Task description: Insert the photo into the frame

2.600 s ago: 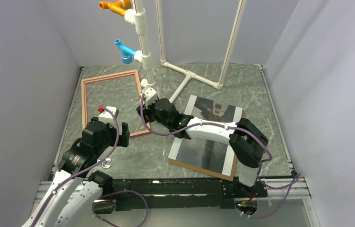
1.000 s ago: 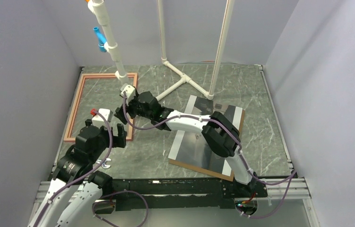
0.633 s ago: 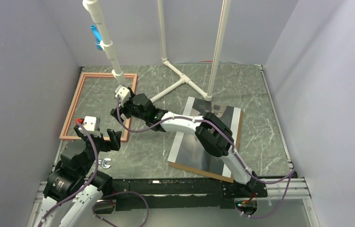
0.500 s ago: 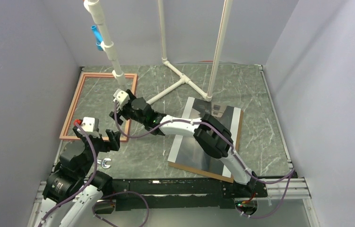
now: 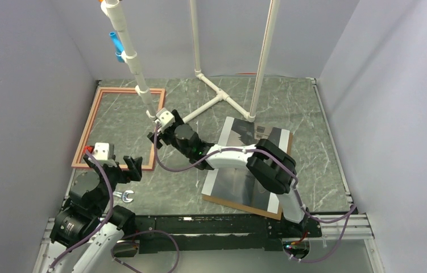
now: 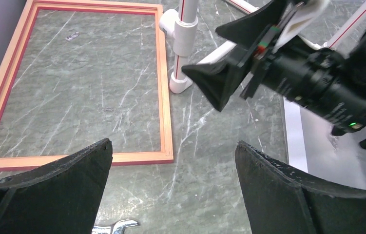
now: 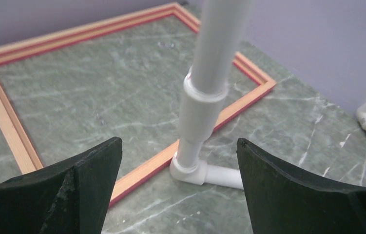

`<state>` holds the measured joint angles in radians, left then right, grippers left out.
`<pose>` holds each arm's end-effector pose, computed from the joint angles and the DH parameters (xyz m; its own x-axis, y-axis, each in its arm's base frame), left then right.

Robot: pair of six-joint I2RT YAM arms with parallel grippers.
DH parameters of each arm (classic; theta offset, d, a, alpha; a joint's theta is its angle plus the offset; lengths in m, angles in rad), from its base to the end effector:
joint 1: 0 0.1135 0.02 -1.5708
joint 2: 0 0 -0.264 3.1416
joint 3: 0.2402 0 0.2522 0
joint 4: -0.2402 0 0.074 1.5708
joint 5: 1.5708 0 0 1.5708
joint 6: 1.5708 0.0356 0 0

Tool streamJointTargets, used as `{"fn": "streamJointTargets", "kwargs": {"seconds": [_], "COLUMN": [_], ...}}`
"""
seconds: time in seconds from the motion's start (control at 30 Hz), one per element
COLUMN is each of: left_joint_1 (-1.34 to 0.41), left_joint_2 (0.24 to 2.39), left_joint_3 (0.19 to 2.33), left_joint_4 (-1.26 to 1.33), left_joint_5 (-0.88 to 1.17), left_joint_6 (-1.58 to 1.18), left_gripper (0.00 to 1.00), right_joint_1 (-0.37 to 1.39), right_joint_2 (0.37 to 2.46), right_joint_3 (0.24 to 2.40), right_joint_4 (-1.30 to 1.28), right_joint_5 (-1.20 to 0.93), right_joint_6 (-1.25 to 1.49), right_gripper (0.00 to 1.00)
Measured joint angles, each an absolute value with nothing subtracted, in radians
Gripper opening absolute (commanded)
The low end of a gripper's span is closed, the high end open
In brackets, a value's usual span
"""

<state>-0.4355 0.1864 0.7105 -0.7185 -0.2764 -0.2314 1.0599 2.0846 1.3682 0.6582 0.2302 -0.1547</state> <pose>0.0484 -0.0118 0.3160 -0.2079 -0.1466 -0.9671 0.1186 0.9776 -0.1737 0.2429 0.4168 0.2215 0.0856 -0.1541 -0.9843 -0.7335 0.6589 -0.1669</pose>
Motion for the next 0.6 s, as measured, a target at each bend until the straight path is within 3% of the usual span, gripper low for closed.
{"fn": "streamJointTargets", "kwargs": {"seconds": [0.13,0.27,0.53,0.6], "left_joint_1": [-0.435,-0.435,-0.435,-0.435], "left_joint_2": [0.181,0.178,0.134,0.119], "left_joint_3": [0.71,0.71,0.71,0.711], "left_joint_4": [-0.72,-0.721,-0.727,-0.73], "left_joint_5": [-0.286,-0.291,-0.34,-0.359], "left_joint_6": [-0.231,-0.232,-0.252,-0.258], "left_gripper": [0.99,0.99,1.0,0.99], "right_joint_1": [1.05,1.058,1.08,1.089], "right_joint_2": [2.031,2.03,2.036,2.034], "right_joint_3": [1.356,1.406,1.459,1.433], "right_joint_4": [0.682,0.653,0.631,0.636], "right_joint_5": [0.197,0.119,0.017,0.014], "right_joint_6": [-0.125,-0.097,-0.043,-0.038], "right_gripper": [0.85,0.67,0.62,0.54]}}
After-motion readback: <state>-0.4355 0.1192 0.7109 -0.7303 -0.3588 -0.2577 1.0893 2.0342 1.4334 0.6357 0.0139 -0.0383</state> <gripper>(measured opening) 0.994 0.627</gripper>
